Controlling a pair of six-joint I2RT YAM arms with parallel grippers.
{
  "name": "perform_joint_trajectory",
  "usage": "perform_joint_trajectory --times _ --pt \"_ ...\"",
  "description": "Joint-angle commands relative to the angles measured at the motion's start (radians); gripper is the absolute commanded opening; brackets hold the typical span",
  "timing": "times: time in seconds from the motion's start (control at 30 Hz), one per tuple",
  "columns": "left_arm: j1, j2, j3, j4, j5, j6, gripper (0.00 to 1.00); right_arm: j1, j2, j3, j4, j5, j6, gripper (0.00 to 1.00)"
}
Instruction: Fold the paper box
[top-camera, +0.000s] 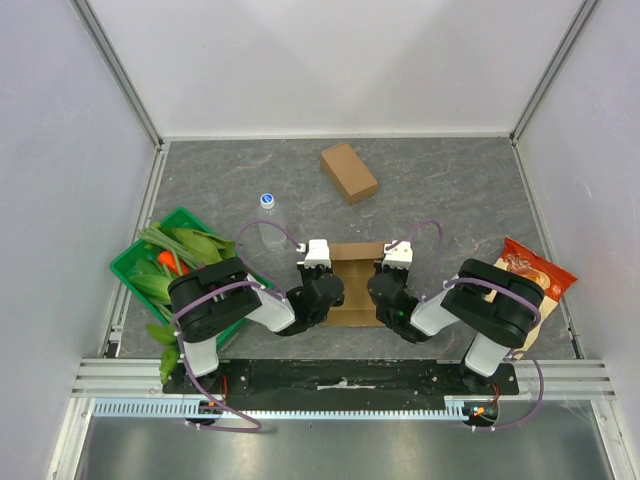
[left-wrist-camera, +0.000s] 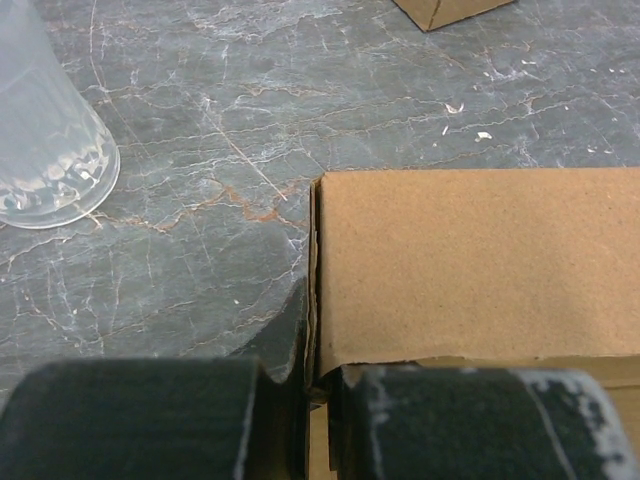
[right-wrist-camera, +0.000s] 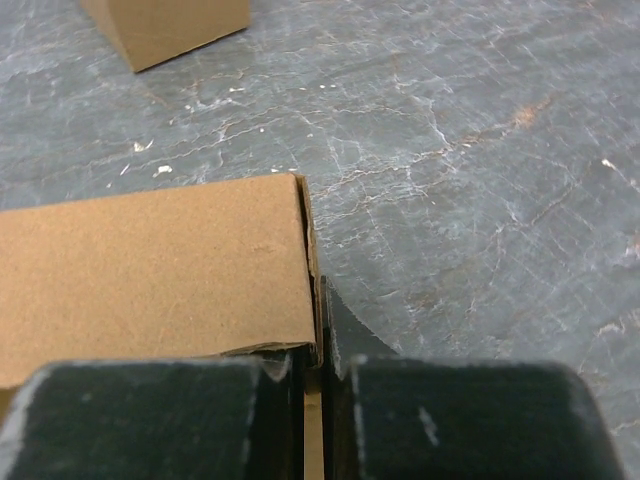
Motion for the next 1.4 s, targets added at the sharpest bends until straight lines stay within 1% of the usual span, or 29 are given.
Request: perform_joint_trajectory --times 0.0,0.03,0.13,0.23,0.27,0.3,0.33,0.37,0.4,0.47,0.5,0.53,0.57,0.6,0.67,0.73,0.8,0.87,0.9,0.93,0.97,1.0,1.03,1.07,1.13,1.17,1.23,1.3,1.37 --pt "0.0 -0.022 0.007 -0.104 -0.066 -0.158 0.02 0.0 0.005 0.095 -0.313 0.291 0.295 0.0" --pt "0.0 -0.019 0.01 -0.114 -0.066 -0.176 0.02 0.002 0.008 0.101 -0.335 0.297 0.333 0.0" --pt "0.002 -0.017 0.021 -0.16 -0.063 -0.219 0.02 0.005 0.034 0.131 -0.37 0.297 0.33 0.0" --pt "0.002 -0.016 0.025 -0.174 -0.061 -0.222 0.02 0.005 0.014 0.112 -0.338 0.247 0.312 0.0" --pt "0.002 -0.017 0.024 -0.174 -0.061 -0.222 0.02 0.005 0.0 0.09 -0.328 0.201 0.268 0.01" --pt "0.002 -0.017 0.022 -0.174 -0.063 -0.222 0.02 0.005 -0.035 0.081 -0.318 0.181 0.246 0.18" --pt "0.002 -0.019 0.022 -0.176 -0.064 -0.222 0.02 0.003 -0.054 0.072 -0.318 0.164 0.226 0.27" --pt "0.002 -0.019 0.021 -0.176 -0.065 -0.222 0.02 0.005 -0.076 0.049 -0.324 0.127 0.197 0.4" --pt "0.002 -0.019 0.019 -0.176 -0.066 -0.222 0.02 0.003 -0.137 0.035 -0.355 0.109 0.189 0.6" --pt "0.002 -0.019 0.017 -0.182 -0.066 -0.224 0.02 0.003 -0.204 -0.003 -0.425 0.054 0.189 0.73" --pt "0.002 -0.017 0.017 -0.183 -0.068 -0.224 0.02 0.005 -0.272 -0.008 -0.47 -0.02 0.189 0.78" --pt "0.002 -0.017 0.019 -0.186 -0.069 -0.225 0.02 0.005 -0.306 -0.001 -0.522 -0.061 0.197 0.8" --pt "0.002 -0.017 0.022 -0.19 -0.071 -0.224 0.02 0.005 -0.336 0.009 -0.63 -0.106 0.198 0.83" --pt "0.002 -0.016 0.024 -0.191 -0.072 -0.217 0.02 0.003 -0.389 0.022 -0.701 -0.188 0.214 0.85" --pt "0.002 -0.014 0.034 -0.203 -0.078 -0.201 0.02 0.003 -0.445 0.047 -0.842 -0.282 0.217 0.87" --pt "0.002 -0.017 0.042 -0.214 -0.086 -0.187 0.02 0.003 -0.549 0.046 -0.908 -0.397 0.217 0.89" --pt "0.002 -0.022 0.045 -0.209 -0.081 -0.158 0.02 -0.009 -0.663 0.052 -0.993 -0.468 0.206 0.91" --pt "0.002 -0.031 0.042 -0.193 -0.069 -0.135 0.03 -0.065 -0.731 0.078 -1.1 -0.571 0.208 0.94" --pt "0.002 -0.036 0.039 -0.18 -0.052 -0.109 0.08 -0.101 -0.789 0.09 -1.126 -0.638 0.209 0.95" --pt "0.002 -0.042 0.037 -0.171 -0.043 -0.099 0.15 -0.195 -0.816 0.116 -1.145 -0.798 0.205 0.95" --pt "0.002 -0.043 0.034 -0.17 -0.035 -0.098 0.28 -0.249 -0.836 0.13 -1.154 -0.913 0.199 0.96" --pt "0.002 -0.051 0.034 -0.168 -0.023 -0.095 0.32 -0.298 -0.854 0.151 -1.166 -1.0 0.2 0.97" --pt "0.003 -0.054 0.033 -0.168 -0.017 -0.092 0.34 -0.373 -0.857 0.197 -1.183 -1.046 0.205 0.97" --pt "0.002 -0.066 0.025 -0.168 -0.009 -0.09 0.41 -0.406 -0.851 0.222 -1.206 -1.168 0.203 0.98" --pt "0.002 -0.082 0.018 -0.165 0.009 -0.079 0.47 -0.496 -0.812 0.304 -1.228 -1.27 0.199 0.98" --pt "0.002 -0.103 0.008 -0.165 0.015 -0.075 0.53 -0.526 -0.783 0.334 -1.258 -1.353 0.188 0.98" --pt "0.002 -0.132 -0.004 -0.167 0.05 -0.059 0.6 -0.599 -0.681 0.389 -1.274 -1.424 0.179 0.98" --pt "0.002 -0.193 -0.03 -0.17 0.105 -0.04 0.7 -0.644 -0.595 0.406 -1.262 -1.518 0.177 0.98" --pt "0.002 -0.243 -0.065 -0.182 0.147 -0.027 0.83 -0.679 -0.536 0.409 -1.219 -1.553 0.186 0.97"
